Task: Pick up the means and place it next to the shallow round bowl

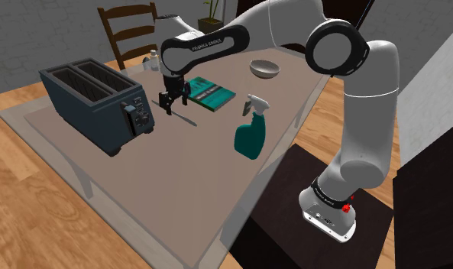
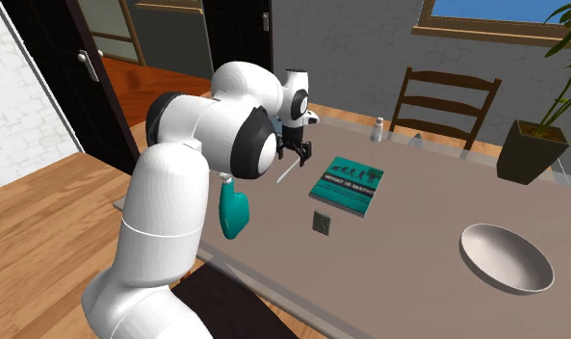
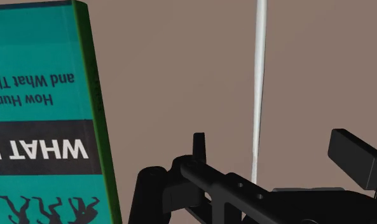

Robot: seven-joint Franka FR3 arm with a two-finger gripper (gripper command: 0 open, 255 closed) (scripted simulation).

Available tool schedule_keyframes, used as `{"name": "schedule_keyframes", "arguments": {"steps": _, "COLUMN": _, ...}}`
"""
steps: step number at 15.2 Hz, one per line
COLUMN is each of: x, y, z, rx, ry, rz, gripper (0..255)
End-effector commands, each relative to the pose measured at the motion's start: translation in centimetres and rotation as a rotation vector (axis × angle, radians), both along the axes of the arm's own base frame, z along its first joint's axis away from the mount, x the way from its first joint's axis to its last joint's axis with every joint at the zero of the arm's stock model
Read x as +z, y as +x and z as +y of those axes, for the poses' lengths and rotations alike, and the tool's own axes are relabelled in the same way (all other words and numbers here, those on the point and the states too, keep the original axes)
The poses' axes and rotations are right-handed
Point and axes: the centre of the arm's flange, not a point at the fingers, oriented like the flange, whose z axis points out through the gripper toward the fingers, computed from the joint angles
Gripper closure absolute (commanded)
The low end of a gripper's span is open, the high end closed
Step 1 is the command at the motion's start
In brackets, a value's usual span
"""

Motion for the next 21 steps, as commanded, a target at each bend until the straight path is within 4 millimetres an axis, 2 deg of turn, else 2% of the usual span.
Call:
{"name": "schedule_keyframes", "arguments": {"steps": 1, "x": -1.3, "y": -0.1, "z": 0.1, "rx": 0.0, "ry": 0.0, "rz": 0.0, "gripper": 0}}
{"name": "schedule_keyframes", "arguments": {"steps": 9, "x": -1.3, "y": -0.1, "z": 0.1, "rx": 0.0, "ry": 0.0, "rz": 0.0, "gripper": 0}}
{"name": "schedule_keyframes", "arguments": {"steps": 10, "x": -1.3, "y": -0.1, "z": 0.1, "rx": 0.0, "ry": 0.0, "rz": 0.0, "gripper": 255}}
{"name": "schedule_keyframes", "arguments": {"steps": 19, "x": -1.3, "y": -0.1, "z": 0.1, "rx": 0.0, "ry": 0.0, "rz": 0.0, "gripper": 255}}
{"name": "schedule_keyframes", "arguments": {"steps": 21, "x": -0.2, "y": -0.1, "z": 0.1, "rx": 0.0, "ry": 0.0, "rz": 0.0, "gripper": 255}}
